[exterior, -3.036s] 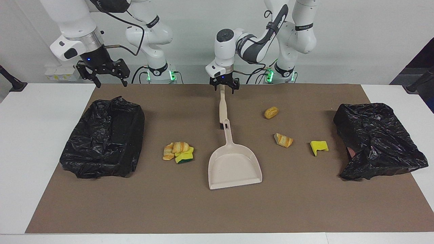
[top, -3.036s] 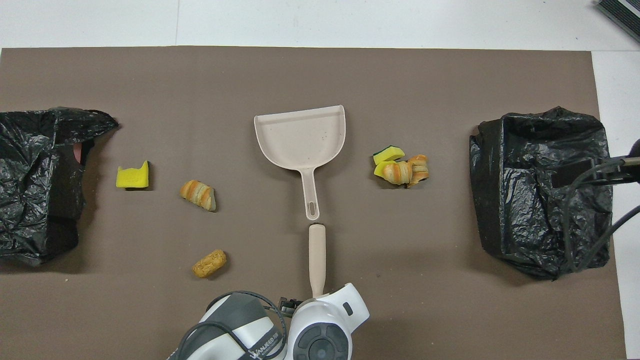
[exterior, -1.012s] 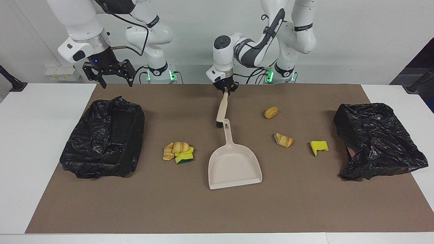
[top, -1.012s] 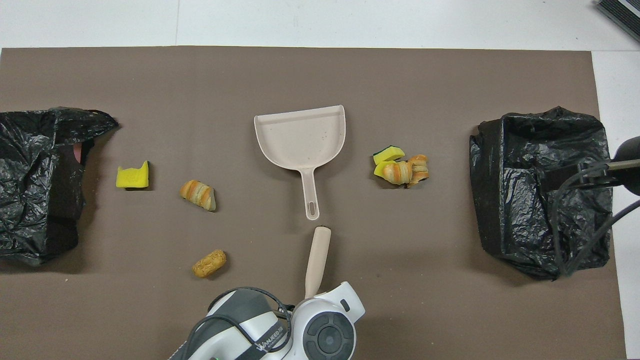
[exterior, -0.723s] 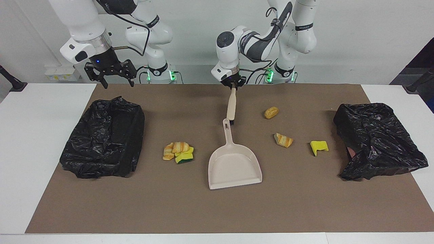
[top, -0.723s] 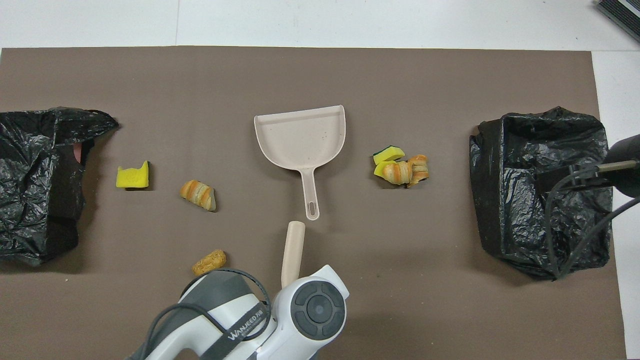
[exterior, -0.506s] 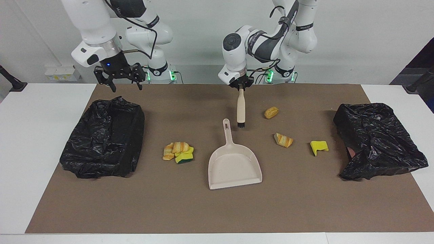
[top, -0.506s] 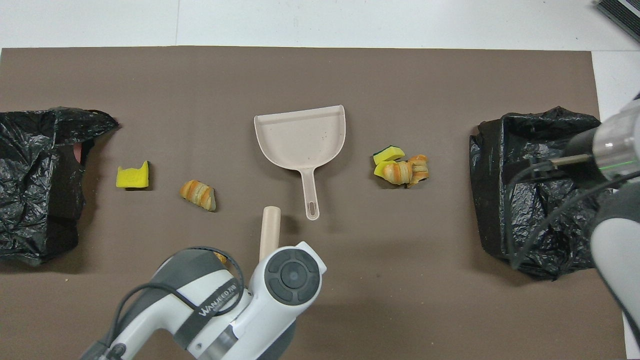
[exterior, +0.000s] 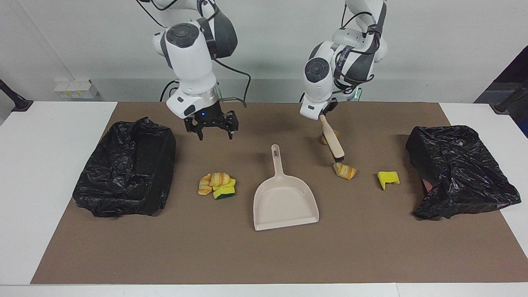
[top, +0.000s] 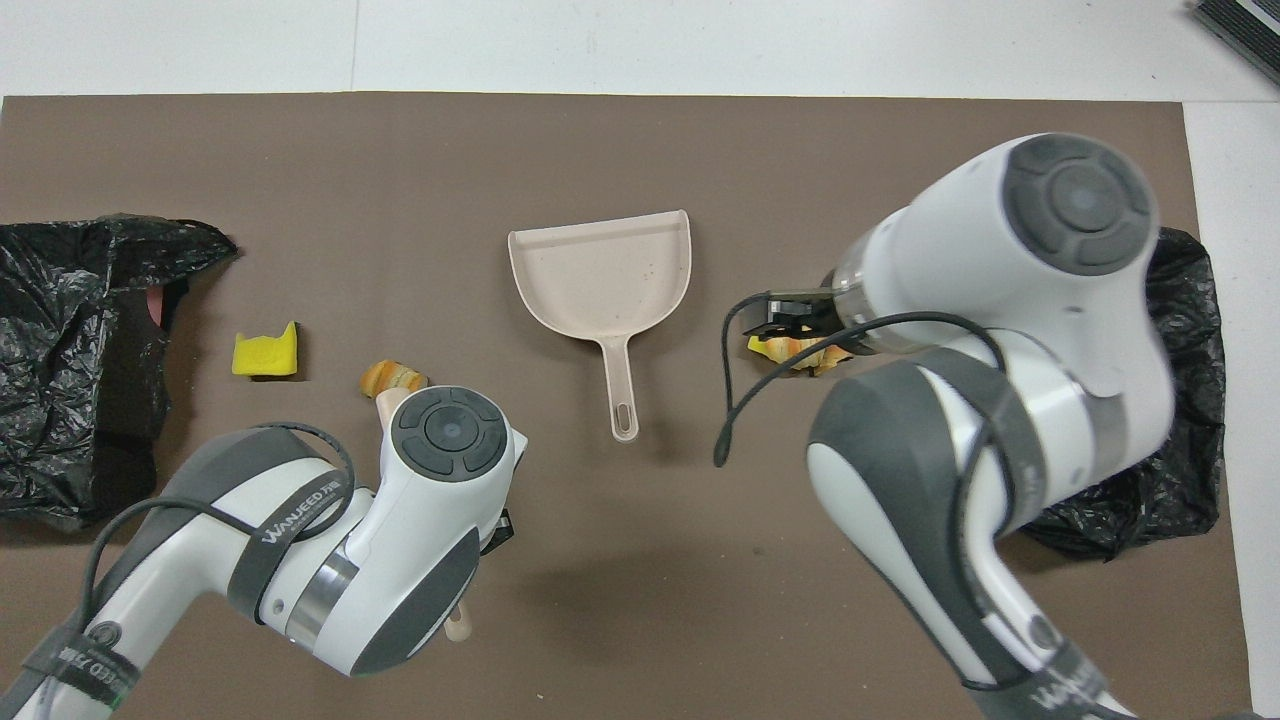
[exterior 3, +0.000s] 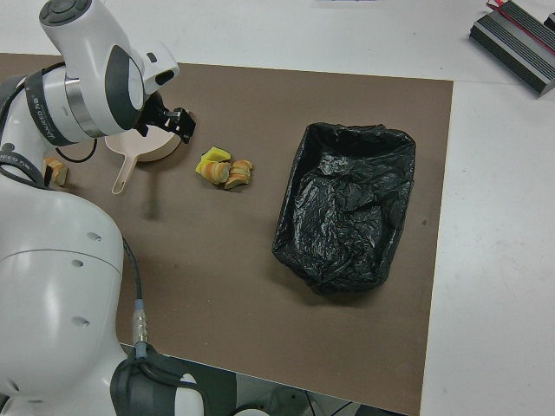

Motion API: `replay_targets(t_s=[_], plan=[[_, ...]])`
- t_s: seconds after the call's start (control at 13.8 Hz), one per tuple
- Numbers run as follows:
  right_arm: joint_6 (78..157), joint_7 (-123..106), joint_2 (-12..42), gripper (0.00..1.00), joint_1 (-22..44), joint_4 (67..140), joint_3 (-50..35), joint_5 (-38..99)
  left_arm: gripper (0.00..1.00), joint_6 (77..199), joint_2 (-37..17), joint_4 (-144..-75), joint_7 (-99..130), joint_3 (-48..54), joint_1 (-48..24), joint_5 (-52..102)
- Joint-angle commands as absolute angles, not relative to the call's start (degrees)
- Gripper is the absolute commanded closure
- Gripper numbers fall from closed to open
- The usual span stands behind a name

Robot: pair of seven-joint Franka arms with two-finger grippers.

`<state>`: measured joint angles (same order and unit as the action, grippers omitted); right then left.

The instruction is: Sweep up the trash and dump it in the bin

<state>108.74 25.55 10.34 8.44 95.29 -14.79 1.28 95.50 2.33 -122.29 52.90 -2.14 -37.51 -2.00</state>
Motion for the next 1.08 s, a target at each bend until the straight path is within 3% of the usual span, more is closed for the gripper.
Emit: replay_targets(t_s=[0.0, 0.43, 0.72, 1.01], plan=[[112.3, 30.4, 15.5, 0.0, 10.3, 93.8, -18.2, -0.1, 1.0, 94.4, 2.6, -122.8, 63.6, -1.4, -35.8, -2.3], [122.0, 42.2, 25.9, 0.0, 14.1, 93.8, -25.0, -14.2, 1.0, 102.6, 5.7, -130.4, 84.3, -1.3, -32.2, 5.5], [124.0, 42.0, 26.8, 0.0, 13.9, 94.1, -25.0, -14.8, 1.0, 111.4, 8.8, -137.6, 85.3, -1.4, -30.4, 11.3], [124.0, 40.5, 28.1, 0.0, 14.9, 94.7, -25.5, -14.9, 1.0, 123.7, 6.5, -137.2, 84.8, -1.4, -26.0, 13.3]])
